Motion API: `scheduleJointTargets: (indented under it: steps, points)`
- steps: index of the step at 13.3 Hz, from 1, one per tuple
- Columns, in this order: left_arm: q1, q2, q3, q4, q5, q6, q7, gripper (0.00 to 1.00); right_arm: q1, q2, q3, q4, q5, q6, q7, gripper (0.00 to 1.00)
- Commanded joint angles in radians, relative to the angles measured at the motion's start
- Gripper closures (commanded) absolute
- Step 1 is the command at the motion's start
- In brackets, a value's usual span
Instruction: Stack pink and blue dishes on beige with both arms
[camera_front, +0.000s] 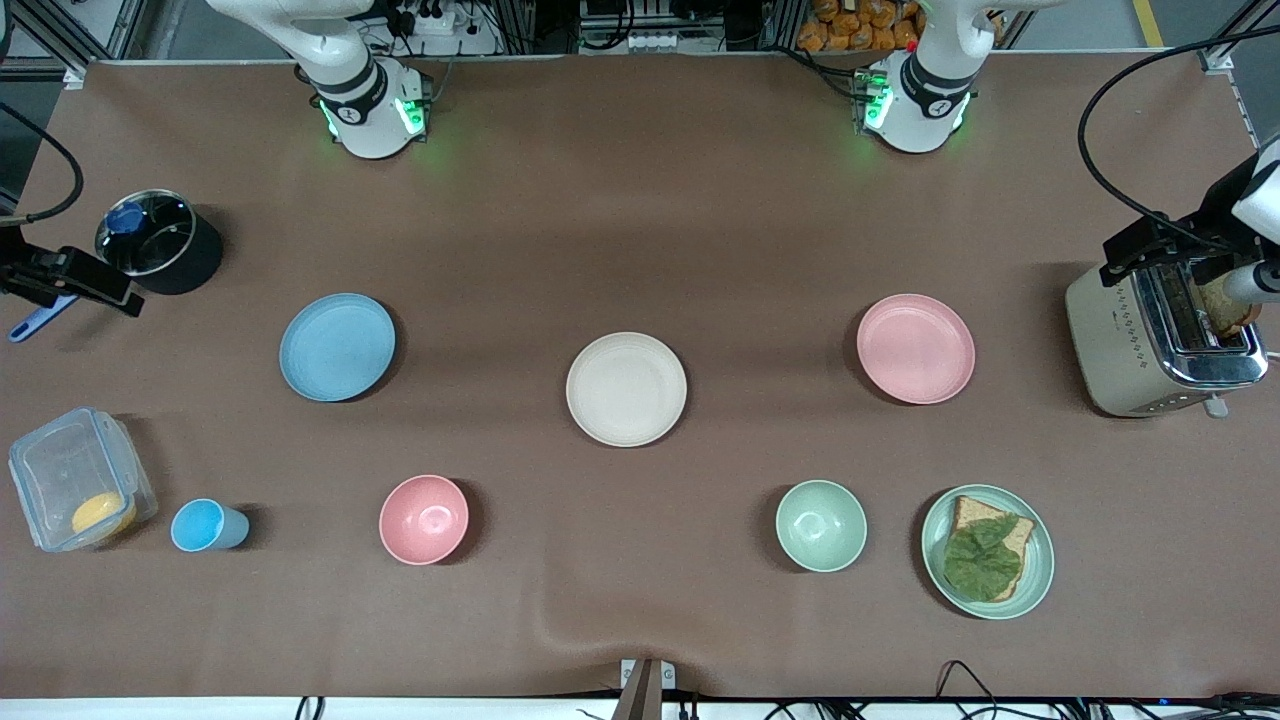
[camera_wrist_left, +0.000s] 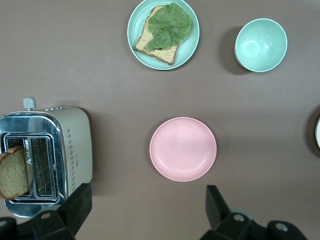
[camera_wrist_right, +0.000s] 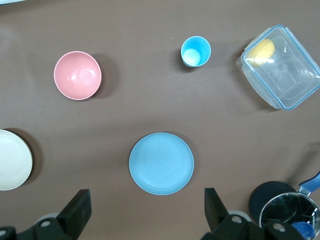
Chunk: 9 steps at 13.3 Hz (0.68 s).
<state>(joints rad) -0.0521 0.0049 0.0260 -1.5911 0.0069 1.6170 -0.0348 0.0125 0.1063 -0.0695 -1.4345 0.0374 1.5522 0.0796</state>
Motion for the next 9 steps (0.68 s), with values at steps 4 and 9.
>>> scheduleJointTargets:
  steps: [4,9]
  points:
    - [0.003,0.010,0.000,0.026,-0.005,-0.023,0.016,0.00,-0.017,-0.013,0.014,-0.015,0.012,-0.001,0.003,0.00]
    - [0.003,0.010,0.000,0.026,-0.005,-0.023,0.016,0.00,-0.017,-0.013,0.014,-0.015,0.012,-0.001,0.002,0.00]
